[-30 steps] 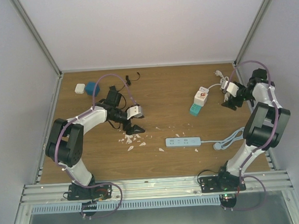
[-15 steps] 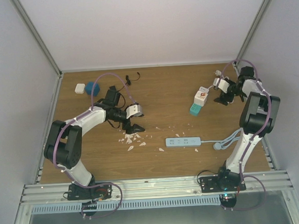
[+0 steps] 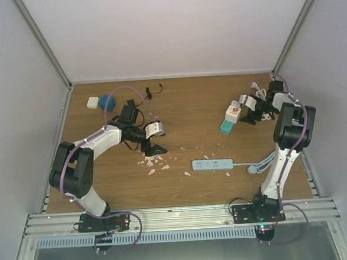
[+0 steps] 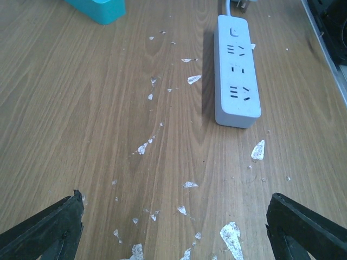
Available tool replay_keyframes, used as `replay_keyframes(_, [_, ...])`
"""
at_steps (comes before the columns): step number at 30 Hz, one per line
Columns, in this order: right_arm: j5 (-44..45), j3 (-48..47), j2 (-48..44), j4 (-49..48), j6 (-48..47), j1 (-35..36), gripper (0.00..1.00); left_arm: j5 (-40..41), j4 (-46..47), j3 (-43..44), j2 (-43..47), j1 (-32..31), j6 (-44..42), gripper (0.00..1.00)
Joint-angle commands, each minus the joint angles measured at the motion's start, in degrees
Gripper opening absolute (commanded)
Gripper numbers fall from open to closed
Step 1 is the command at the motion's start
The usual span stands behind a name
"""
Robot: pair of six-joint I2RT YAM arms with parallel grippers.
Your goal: Pull the plug off the socket
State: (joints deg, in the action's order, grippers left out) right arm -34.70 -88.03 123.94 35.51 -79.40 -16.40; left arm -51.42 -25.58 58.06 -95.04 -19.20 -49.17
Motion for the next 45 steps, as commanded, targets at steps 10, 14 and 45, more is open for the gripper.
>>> replay_keyframes(10, [-10.4,-1.0,2.8,10.8,-2.4,0.4,0.88,0.7,2.6,-1.9,3.2,0.6,0.3,0.92])
replay_keyframes(14, [-13.4,0.5,2.6,13.3,-2.2,0.5,0.85,0.7,2.6,-1.8,3.2,0.6,0.3,0.92])
replay_keyframes(45, [-4.1,21.9,-12.4,-0.2,13.6,19.5,0.84,12.8,14.1,-1.6,0.2,-6.4,12.5,0.97])
